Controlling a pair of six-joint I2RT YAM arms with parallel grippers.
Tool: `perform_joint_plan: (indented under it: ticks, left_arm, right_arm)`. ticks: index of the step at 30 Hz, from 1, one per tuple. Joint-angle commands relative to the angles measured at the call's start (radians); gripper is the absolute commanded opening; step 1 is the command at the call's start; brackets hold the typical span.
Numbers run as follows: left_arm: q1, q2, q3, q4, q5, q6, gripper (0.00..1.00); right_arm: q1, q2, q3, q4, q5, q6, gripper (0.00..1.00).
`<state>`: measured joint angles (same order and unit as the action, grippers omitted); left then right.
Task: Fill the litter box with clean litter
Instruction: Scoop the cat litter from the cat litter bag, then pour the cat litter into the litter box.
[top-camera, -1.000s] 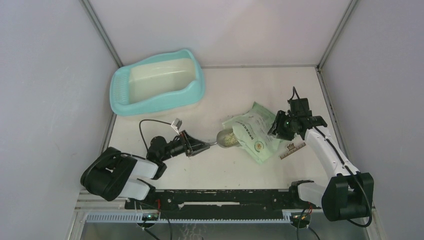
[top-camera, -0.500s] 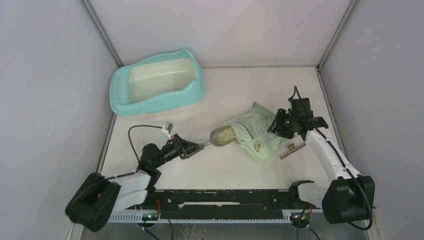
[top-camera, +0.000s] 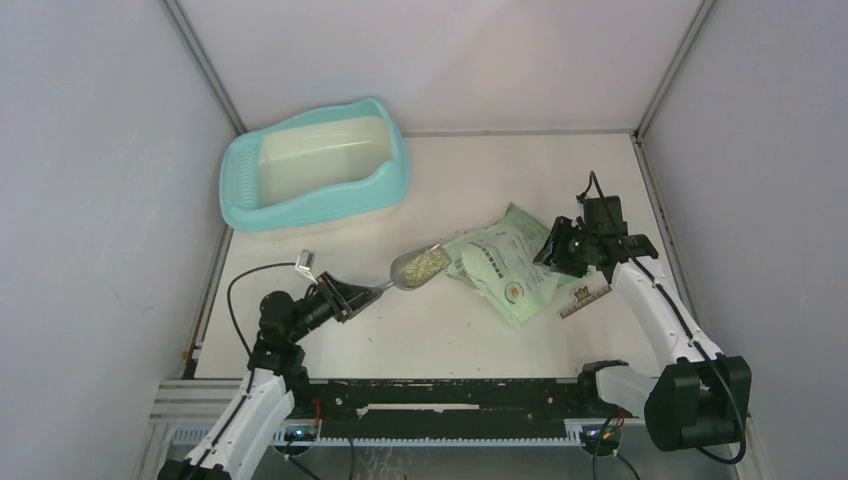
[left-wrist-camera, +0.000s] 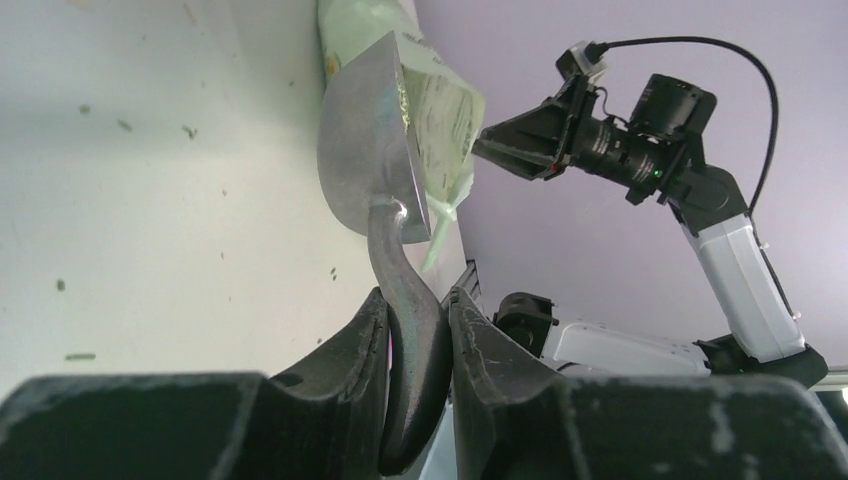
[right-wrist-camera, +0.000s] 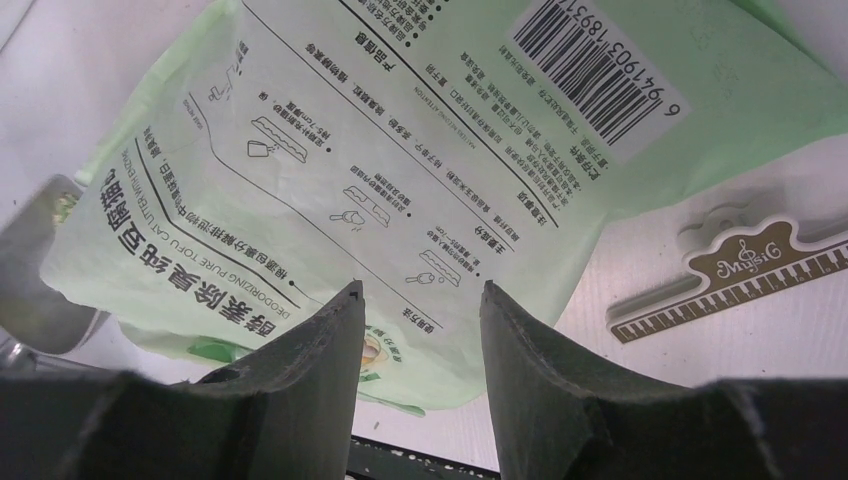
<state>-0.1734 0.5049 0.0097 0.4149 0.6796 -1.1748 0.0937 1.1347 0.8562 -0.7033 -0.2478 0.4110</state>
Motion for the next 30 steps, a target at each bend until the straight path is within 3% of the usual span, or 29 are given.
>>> perform_joint_plan:
  ticks: [1,6,10,17,24,30]
  left_arm:
    - [0.012,-0.032,-0.049,-0.015,0.059,0.004,0.17]
    - [0.019,-0.074,-0.045,0.007,0.054,-0.046,0.17]
    - [0.037,-0.066,0.047,-0.010,0.052,-0.054,0.17]
    - [0.096,0.118,0.215,0.104,0.088,-0.094,0.17]
    - [0.139,0.244,0.448,0.064,0.110,-0.067,0.17]
    - [0.258,0.364,0.624,0.030,0.137,-0.041,0.17]
  right_arm:
    - [0.003,-0.029,0.026,0.031,-0.013,0.013,0.54]
    - [0.003,-0.033,0.029,0.025,-0.013,0.008,0.54]
    - [0.003,-0.029,0.030,0.025,-0.016,0.004,0.54]
    - [0.006,-0.027,0.030,0.031,-0.026,0.005,0.54]
    - [0.005,-0.019,0.036,0.039,-0.035,0.004,0.54]
    - [0.006,-0.010,0.037,0.048,-0.047,0.002,0.54]
